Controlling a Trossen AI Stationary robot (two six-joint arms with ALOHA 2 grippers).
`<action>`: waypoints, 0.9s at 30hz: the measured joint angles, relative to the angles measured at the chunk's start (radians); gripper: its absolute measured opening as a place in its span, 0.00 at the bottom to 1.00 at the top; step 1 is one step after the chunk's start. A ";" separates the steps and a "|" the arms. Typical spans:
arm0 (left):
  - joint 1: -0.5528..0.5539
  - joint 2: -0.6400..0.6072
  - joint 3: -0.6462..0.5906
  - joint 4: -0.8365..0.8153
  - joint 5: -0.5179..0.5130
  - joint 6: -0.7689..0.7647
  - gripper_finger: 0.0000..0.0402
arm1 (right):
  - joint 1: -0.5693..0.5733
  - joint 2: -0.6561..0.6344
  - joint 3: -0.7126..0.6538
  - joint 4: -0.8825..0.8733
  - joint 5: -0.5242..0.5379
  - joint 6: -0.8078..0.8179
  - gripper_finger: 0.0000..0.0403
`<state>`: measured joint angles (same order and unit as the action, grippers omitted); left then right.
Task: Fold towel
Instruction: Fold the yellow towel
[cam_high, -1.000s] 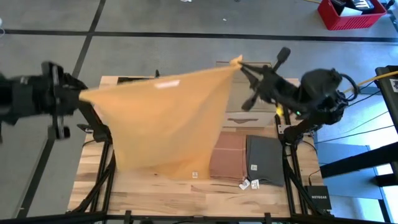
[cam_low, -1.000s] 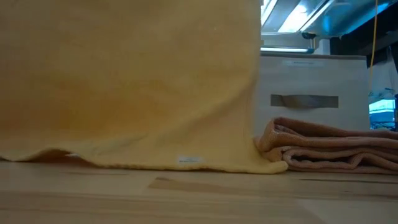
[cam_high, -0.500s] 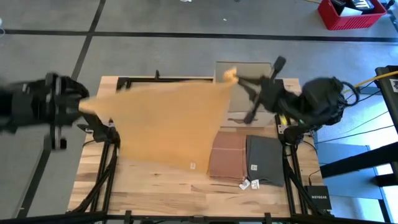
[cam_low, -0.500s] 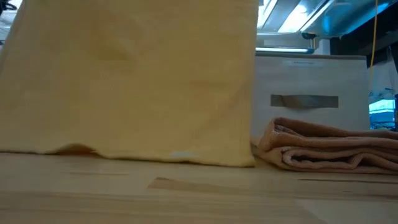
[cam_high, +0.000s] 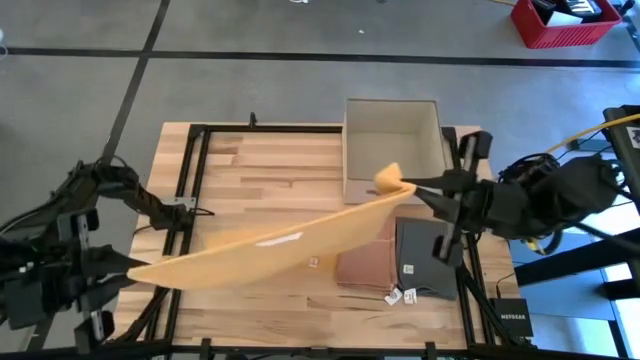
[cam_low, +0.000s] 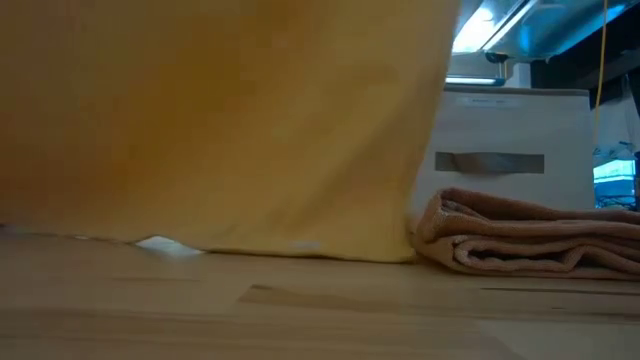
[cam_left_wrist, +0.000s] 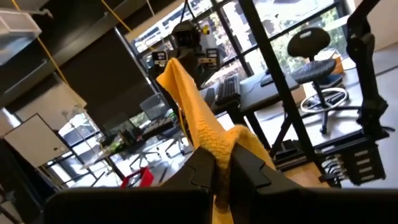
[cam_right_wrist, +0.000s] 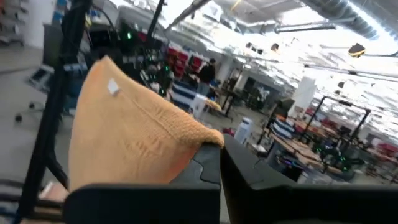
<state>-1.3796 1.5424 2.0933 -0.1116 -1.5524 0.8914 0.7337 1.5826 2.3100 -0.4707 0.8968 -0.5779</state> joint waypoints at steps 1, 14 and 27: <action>0.000 0.006 0.011 0.001 0.008 0.004 0.04 | 0.008 0.000 0.000 0.021 0.000 -0.012 0.01; -0.017 0.014 0.180 0.054 0.023 0.063 0.04 | 0.019 0.000 0.000 0.232 -0.051 -0.036 0.01; -0.050 -0.049 0.251 0.204 0.034 0.141 0.04 | -0.054 0.003 0.000 0.240 0.025 0.005 0.01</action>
<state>-1.4300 1.4930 2.3444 0.0929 -1.5184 1.0326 0.6795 1.5856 2.3100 -0.2304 0.9219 -0.5733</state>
